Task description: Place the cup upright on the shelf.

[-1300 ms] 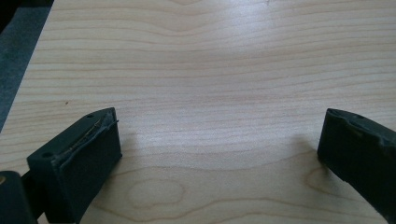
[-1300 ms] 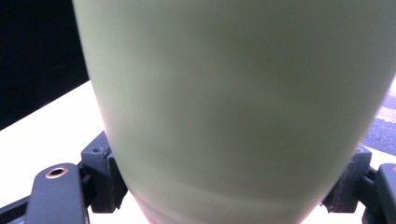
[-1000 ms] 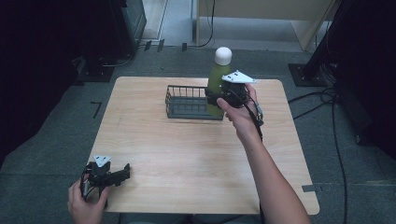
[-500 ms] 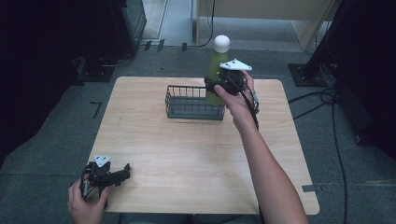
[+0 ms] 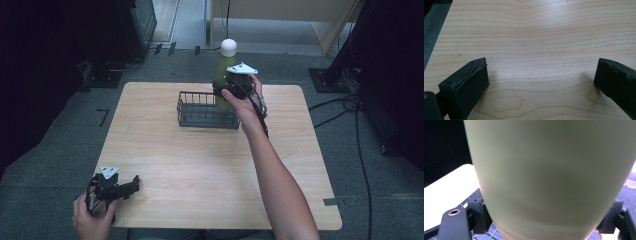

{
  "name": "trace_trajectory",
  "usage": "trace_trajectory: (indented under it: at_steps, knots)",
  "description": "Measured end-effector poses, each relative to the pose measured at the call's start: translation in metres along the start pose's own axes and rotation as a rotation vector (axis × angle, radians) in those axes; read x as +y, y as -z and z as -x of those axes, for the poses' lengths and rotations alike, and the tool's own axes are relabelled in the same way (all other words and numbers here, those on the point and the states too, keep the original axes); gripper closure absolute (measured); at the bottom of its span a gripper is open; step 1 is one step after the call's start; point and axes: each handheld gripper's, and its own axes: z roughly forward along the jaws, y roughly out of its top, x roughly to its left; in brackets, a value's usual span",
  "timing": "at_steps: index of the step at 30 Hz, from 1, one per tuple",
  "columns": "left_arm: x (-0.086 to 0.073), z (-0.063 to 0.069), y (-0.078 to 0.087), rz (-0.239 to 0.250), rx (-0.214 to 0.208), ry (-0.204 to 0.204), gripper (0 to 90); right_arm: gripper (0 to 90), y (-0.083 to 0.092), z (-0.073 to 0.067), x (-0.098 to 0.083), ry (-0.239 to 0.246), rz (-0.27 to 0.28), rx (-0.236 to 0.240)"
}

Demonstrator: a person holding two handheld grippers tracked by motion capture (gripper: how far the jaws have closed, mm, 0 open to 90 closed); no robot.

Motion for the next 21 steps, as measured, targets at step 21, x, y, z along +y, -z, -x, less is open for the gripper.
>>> trace_trajectory:
  at_steps: [21]
  knots:
    - [0.0,0.0,0.0,0.001,0.001,0.0,0.0,19.9,-0.023,0.006,-0.033,0.001,-0.049,-0.026]
